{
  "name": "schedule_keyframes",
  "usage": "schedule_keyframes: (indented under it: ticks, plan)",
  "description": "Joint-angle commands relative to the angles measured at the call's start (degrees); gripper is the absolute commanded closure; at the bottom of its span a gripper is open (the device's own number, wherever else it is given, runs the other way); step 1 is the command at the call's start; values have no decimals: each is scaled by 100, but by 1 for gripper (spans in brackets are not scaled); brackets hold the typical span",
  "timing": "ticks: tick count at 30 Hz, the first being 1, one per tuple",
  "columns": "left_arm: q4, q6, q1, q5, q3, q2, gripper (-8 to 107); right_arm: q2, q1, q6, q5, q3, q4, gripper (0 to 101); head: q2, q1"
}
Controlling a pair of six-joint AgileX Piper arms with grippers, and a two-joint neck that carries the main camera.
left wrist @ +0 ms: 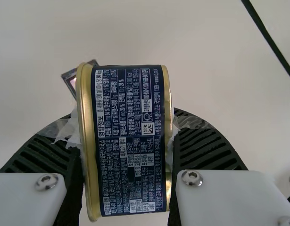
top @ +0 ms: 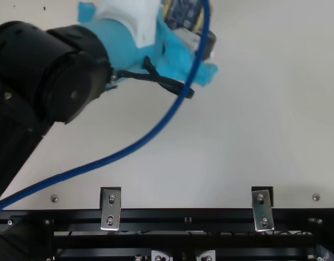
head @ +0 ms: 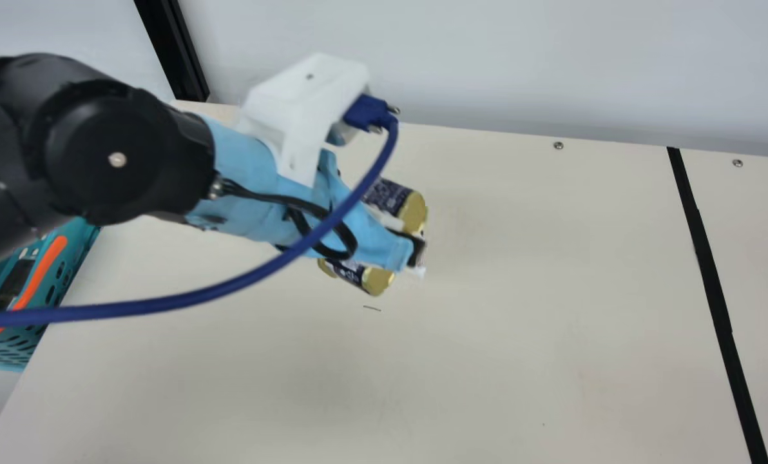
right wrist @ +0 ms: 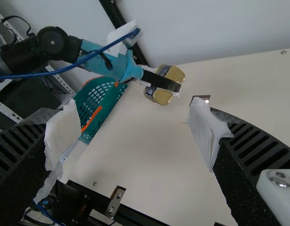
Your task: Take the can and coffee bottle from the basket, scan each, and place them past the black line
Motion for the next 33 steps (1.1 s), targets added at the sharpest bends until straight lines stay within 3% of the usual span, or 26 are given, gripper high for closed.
schedule_keyframes:
  ticks: [1, 7, 17, 33]
  plan:
    - [-191, 689, -30, 27, 24, 97, 89, 0, 0, 0, 0, 0, 0, 0, -49, -87]
    - [-495, 1997, -142, 13, 181, 349, 89, 0, 0, 0, 0, 0, 0, 0, -49, -87]
    - [-405, 3743, -242, 65, 544, 593, 89, 0, 0, 0, 0, 0, 0, 0, -49, -87]
    - [-144, 4765, -303, -129, 1104, 779, 89, 0, 0, 0, 0, 0, 0, 0, -49, -87]
